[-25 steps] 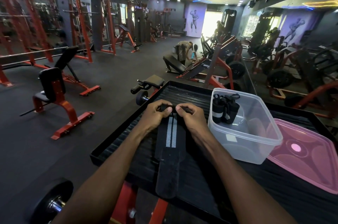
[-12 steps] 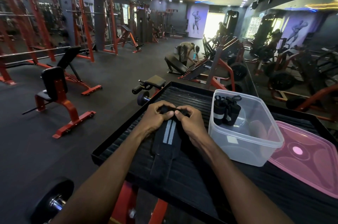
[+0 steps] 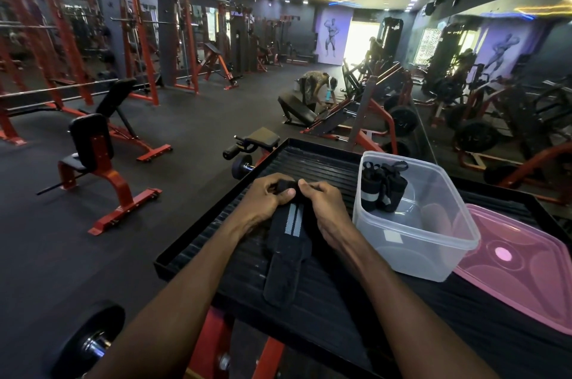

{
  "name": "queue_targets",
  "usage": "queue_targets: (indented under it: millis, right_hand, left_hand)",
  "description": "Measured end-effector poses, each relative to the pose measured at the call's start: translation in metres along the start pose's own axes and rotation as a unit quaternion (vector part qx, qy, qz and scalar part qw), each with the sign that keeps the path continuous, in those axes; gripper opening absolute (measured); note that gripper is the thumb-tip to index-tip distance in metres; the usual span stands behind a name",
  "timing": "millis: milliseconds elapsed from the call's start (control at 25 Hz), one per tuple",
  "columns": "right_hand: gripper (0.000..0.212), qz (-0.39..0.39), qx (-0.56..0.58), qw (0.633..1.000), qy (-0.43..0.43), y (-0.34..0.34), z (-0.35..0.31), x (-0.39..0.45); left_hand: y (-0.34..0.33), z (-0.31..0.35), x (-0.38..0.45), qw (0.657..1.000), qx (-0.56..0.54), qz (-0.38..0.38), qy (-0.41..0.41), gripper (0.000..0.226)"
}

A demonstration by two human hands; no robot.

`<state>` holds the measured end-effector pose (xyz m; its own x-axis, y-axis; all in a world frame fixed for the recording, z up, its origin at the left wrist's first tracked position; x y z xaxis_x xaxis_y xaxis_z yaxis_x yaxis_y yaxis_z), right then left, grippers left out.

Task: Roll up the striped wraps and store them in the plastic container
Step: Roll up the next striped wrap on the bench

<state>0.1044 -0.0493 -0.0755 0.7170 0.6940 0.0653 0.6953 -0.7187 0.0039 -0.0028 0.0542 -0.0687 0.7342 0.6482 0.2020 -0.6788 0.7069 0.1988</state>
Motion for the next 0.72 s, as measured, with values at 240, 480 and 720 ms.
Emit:
queue_targets:
  millis: [240,480,720]
  right_hand:
    - [0.010,0.023,-0.044,0.994,0.095,0.005,-0.013,-0.007]
    - [0.014,-0.006,0.052,0.999,0.009,0.002,-0.007,-0.004]
    - [0.012,0.008,0.005,0.997,0.077,0.008,-0.012,-0.004]
  left_hand:
    - [-0.005,-0.002,-0.003,0.996,-0.076,-0.018,0.052,0.037]
    - [-0.003,-0.003,0.003,0.998,-0.065,-0.010,0.009,0.007]
    - [-0.007,0.000,0.002,0.994,-0.112,-0.014,0.013,0.016]
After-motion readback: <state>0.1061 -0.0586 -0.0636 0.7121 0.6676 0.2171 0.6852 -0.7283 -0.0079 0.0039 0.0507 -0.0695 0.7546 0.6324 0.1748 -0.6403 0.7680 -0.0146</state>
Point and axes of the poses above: each hand's wrist, its own x-axis towards the middle knuckle, its own y-axis out of the back of the hand, z = x × y, the point moved 4 cm from there along x, towards the middle knuckle, and after that the axes turned 3 degrees about y, right-handed, at the moved point
